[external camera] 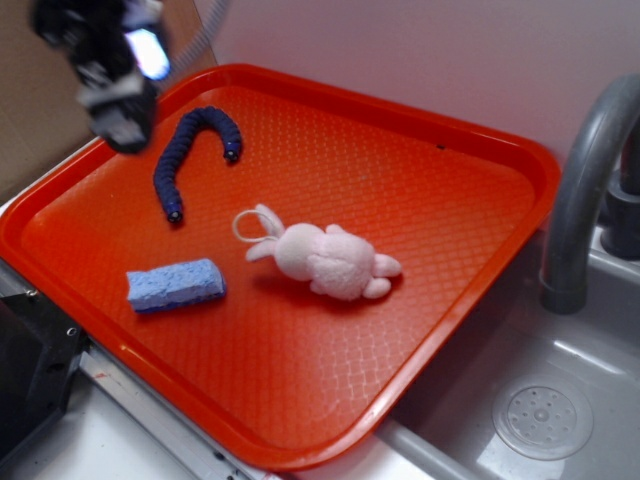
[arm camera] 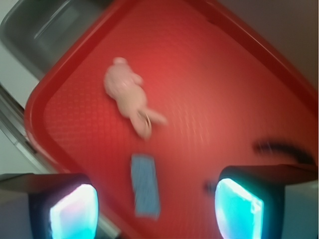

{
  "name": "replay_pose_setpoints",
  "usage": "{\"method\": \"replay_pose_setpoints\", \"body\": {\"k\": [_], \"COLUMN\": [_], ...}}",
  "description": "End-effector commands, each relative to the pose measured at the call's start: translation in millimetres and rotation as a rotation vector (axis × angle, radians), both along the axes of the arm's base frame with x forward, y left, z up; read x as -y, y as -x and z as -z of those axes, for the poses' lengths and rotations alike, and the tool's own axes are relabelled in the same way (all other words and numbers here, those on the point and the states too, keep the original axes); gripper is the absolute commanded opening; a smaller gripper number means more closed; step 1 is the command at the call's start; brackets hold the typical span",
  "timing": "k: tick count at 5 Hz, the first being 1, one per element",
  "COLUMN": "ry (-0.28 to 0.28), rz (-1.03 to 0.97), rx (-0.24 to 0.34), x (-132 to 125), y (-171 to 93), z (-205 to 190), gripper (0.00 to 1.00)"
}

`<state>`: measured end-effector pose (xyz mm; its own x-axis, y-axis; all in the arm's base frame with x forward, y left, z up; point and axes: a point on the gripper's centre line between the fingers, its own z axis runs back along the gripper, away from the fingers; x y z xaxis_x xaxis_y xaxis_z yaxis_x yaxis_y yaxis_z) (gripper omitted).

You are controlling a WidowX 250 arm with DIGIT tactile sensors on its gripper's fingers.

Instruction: Grab the pink bunny.

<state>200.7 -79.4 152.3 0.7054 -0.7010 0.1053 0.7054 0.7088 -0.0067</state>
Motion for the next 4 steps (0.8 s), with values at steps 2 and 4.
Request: {"method": "replay_pose_setpoints", "body": {"k": [2,4], "ry": [0.001,-0.042], "rz": [0.376,0.400], "rx": [-0.072,-0.159], "x": [57.4,67.8], "y": [-13.4,-12.7], "z": [71.2,104.8], "gripper": [1.00,1.00]}}
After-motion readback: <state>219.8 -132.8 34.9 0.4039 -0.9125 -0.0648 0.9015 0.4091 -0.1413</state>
